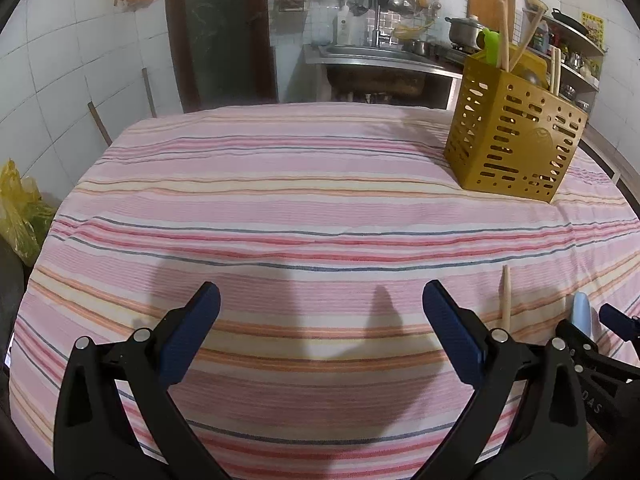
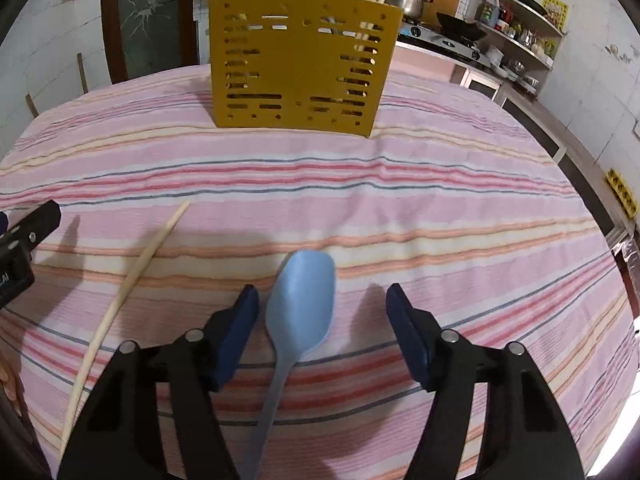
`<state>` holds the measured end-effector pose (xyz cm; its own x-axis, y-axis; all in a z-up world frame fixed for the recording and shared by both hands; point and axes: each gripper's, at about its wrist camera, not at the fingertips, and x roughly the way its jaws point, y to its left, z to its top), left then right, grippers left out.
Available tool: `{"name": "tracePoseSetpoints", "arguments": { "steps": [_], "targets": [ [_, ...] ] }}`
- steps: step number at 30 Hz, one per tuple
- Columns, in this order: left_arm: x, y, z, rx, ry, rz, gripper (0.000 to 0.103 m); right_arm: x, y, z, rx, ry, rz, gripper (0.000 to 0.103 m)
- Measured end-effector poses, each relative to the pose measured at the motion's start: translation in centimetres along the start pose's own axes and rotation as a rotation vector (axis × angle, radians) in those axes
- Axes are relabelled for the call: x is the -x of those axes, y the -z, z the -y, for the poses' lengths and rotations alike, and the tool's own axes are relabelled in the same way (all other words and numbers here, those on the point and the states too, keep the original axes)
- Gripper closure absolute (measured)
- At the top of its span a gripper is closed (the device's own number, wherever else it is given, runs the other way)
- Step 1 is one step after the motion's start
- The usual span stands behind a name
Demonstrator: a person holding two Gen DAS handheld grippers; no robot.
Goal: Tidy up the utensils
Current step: 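Move the right tool down and grasp the light blue spoon on the cloth, then grasp the loose wooden chopstick on the cloth with the left tool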
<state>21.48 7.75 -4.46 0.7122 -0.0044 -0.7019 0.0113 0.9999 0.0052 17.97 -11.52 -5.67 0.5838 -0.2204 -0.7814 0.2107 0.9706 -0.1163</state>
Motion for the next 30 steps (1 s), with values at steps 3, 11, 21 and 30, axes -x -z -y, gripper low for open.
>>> {"name": "tracePoseSetpoints", "arguments": {
  "steps": [3, 11, 21, 30],
  "targets": [
    [0.0, 0.2, 0.3, -0.016, -0.001, -0.003, 0.005, 0.0, -0.2, -0.2, -0.020, -0.034, -0.012, 0.061],
    [0.5, 0.2, 0.9, -0.037, 0.008, 0.001, 0.005, 0.1, -0.3, 0.0, 0.004, -0.093, 0.005, 0.069],
    [1.2, -0.5, 1.9, -0.025, 0.089, -0.012, 0.005, -0.4, -2.6, 5.1, 0.075, -0.146, 0.068, 0.069],
    [1.1, -0.6, 5.5, -0.099, 0.158, -0.037, 0.005, -1.9, -3.4, 7.8, 0.056, -0.160, 0.078, 0.069]
  ]
}}
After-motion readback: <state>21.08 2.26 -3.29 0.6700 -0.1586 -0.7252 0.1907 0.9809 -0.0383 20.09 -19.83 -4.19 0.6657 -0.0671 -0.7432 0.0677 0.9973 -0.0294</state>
